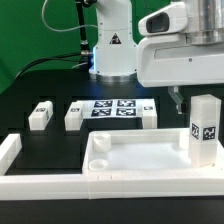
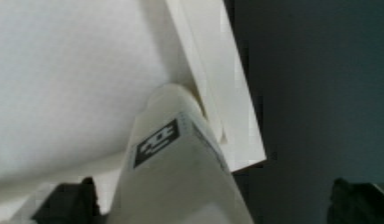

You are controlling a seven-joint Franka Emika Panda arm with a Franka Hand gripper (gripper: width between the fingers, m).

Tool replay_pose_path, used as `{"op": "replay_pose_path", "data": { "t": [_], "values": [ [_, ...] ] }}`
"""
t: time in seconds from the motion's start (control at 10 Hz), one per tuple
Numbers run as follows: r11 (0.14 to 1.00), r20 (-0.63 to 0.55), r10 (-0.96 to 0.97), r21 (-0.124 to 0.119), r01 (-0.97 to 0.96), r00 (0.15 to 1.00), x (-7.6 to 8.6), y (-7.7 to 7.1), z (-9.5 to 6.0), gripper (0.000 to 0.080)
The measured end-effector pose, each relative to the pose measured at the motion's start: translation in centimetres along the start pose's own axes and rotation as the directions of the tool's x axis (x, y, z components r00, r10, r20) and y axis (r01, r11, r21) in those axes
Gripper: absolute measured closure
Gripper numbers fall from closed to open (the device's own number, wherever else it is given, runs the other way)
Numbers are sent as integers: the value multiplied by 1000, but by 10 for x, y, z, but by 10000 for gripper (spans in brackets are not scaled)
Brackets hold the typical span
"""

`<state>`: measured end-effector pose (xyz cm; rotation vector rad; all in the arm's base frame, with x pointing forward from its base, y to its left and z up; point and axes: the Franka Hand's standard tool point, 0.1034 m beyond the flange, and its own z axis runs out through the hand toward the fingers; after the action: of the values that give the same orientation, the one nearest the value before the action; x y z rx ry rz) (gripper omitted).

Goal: Assemble desk

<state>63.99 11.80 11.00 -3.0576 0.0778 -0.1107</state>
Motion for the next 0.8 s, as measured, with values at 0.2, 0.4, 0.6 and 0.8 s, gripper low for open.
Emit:
{"op": "replay_pose_path", "data": {
  "t": [0.2, 0.4, 0.6, 0.8],
  "values": [
    [953, -17, -302, -29, 302, 953, 5, 5, -2, 151],
    [955, -18, -295, -26, 294, 955, 5, 4, -2, 151],
    [955, -18, -295, -26, 295, 955, 5, 4, -2, 433],
    [991, -22, -134, -20, 134, 991, 5, 5, -2, 511]
  ]
}}
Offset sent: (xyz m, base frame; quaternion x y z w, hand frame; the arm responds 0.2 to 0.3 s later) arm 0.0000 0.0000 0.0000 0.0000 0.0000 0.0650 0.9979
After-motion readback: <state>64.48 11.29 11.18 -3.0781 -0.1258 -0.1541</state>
